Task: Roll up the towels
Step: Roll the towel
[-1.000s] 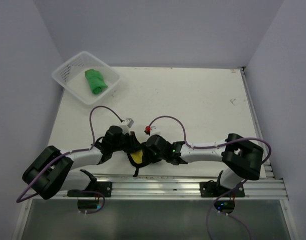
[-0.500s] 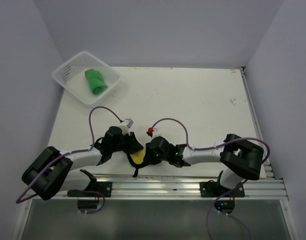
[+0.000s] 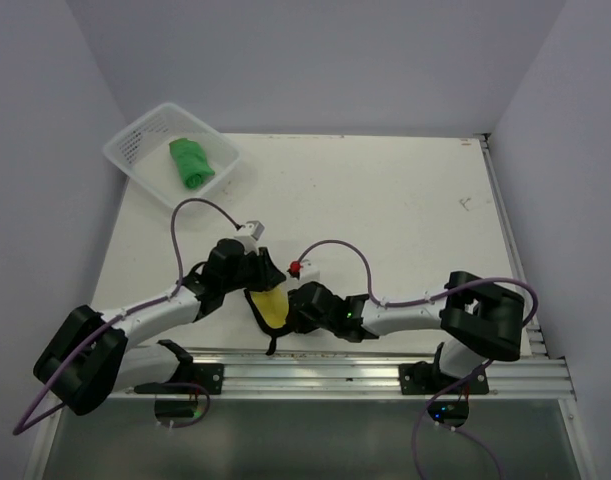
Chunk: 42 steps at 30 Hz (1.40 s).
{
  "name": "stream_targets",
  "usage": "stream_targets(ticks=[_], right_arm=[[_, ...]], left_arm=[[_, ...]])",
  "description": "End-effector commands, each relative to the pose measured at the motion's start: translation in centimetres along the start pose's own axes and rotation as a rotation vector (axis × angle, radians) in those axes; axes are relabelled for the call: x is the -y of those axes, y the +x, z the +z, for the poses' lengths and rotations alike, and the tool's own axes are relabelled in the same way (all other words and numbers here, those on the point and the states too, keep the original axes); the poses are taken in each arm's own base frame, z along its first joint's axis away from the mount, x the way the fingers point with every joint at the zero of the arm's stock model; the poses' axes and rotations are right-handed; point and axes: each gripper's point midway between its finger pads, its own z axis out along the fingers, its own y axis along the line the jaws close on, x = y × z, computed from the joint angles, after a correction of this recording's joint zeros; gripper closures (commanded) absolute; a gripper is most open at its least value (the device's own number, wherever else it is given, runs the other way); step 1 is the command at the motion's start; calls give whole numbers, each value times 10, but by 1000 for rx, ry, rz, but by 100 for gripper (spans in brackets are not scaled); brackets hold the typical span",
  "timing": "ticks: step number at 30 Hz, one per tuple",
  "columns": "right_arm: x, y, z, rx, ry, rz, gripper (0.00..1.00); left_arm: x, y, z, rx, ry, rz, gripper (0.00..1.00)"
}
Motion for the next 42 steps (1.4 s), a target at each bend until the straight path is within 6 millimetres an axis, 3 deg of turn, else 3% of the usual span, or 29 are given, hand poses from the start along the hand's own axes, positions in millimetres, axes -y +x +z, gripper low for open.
stream_targets(ticks=[1, 4, 9, 14, 18, 29, 42], right_arm=[[26, -6, -6, 42, 185, -146, 100], [32, -18, -12, 84, 277, -235, 100], [39, -26, -19, 130, 410, -382, 100], [36, -20, -17, 133, 477, -514, 100], [21, -12, -17, 134, 525, -634, 100], [3, -1, -13, 74, 719, -903, 100], [-8, 28, 12, -48, 807, -1146, 100]], left_arm=[[9, -43, -8, 103, -48, 41, 68], [11, -64, -12, 144, -75, 59, 68], [9, -73, -21, 165, -106, 64, 67], [4, -62, -20, 139, -105, 45, 67], [-2, -49, -19, 120, -104, 32, 67], [0, -42, -25, 122, -81, 27, 67], [1, -12, -25, 76, 0, -12, 67]])
